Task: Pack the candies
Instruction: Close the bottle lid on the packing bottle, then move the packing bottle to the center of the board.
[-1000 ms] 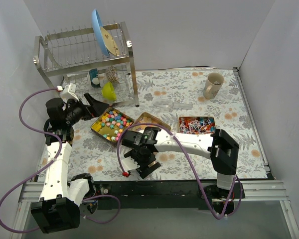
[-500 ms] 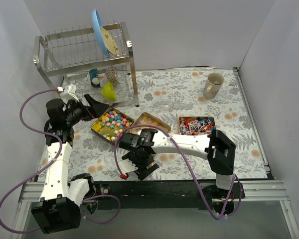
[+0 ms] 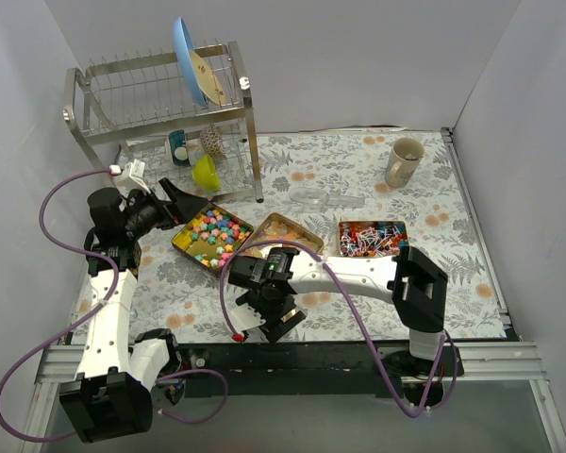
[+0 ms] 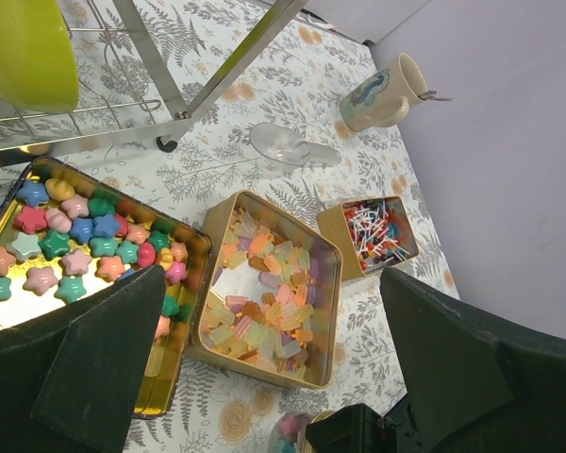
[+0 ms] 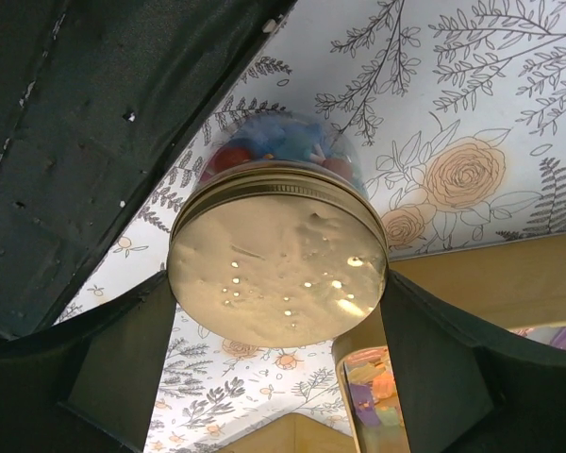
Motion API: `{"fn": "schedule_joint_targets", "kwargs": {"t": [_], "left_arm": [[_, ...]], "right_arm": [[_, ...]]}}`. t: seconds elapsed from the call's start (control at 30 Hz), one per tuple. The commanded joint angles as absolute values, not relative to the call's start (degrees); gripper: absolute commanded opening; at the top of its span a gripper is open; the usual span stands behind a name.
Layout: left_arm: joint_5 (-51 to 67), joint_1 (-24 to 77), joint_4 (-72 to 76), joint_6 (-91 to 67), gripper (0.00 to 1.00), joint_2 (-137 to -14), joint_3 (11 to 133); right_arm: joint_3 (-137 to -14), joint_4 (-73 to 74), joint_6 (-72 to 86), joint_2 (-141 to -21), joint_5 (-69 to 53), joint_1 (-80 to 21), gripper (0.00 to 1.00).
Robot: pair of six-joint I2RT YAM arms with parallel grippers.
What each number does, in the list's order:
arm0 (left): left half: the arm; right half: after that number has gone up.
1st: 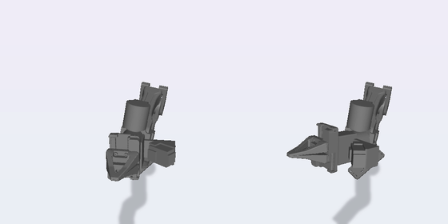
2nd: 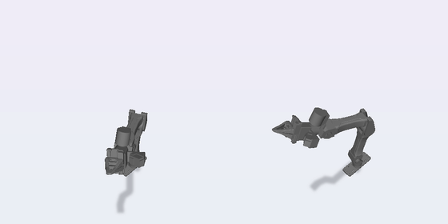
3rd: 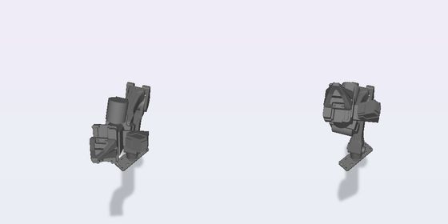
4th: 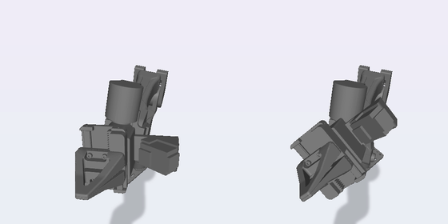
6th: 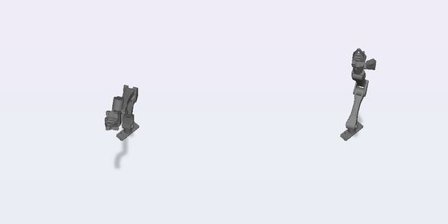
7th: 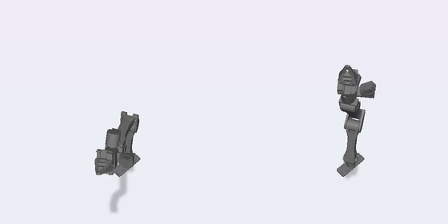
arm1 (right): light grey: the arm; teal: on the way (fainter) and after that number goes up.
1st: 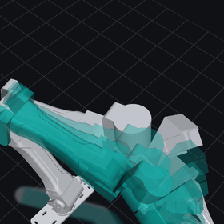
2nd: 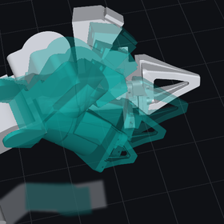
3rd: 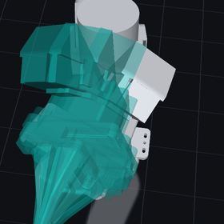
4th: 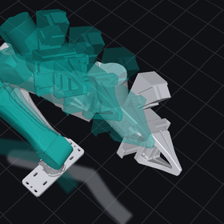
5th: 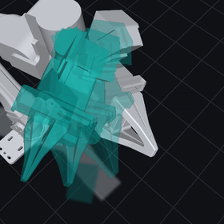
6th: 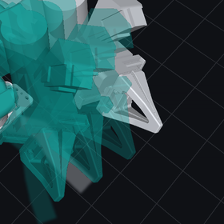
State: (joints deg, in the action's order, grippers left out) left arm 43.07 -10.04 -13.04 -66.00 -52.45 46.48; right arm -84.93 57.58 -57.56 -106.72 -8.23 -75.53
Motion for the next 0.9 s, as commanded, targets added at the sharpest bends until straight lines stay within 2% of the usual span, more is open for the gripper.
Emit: {"fn": "schedule_joint_targets", "kwargs": {"t": [0.0, 0.37, 0.53, 0.63, 0.77, 0.87], "left_arm": [[44.47, -10.46, -12.04, -66.18, 0.98, -51.77, 45.36], [49.83, -10.02, -12.13, -59.16, 0.98, -48.69, 42.63], [54.66, -7.04, -12.3, -54.33, 0.98, -47.73, 40.79], [54.41, -2.39, -12.48, -52.47, 0.98, -47.29, 39.91], [48.27, 12.34, -10.21, -52.73, 0.98, -47.28, 37.1], [42.02, 19.85, -7.3, -55.35, 0.98, -47.2, 34.81]], "right_arm": [[-80.51, 55.91, -54.85, -106.08, -6.51, -76.11, 0.7], [-63.65, 51.59, -53.79, -97.4, -0.26, -75.15, 0.7], [-58.81, 52.03, -54.05, -93.35, 2.64, -71.38, 0.69], [-56.96, 52.56, -53.79, -91.33, 1.15, -65.76, 0.69], [-54.94, 52.91, -54.14, -89.31, -2.54, -56.98, 0.69], [-52.56, 52.3, -54.05, -87.37, -3.43, -55.11, 0.69]]}}
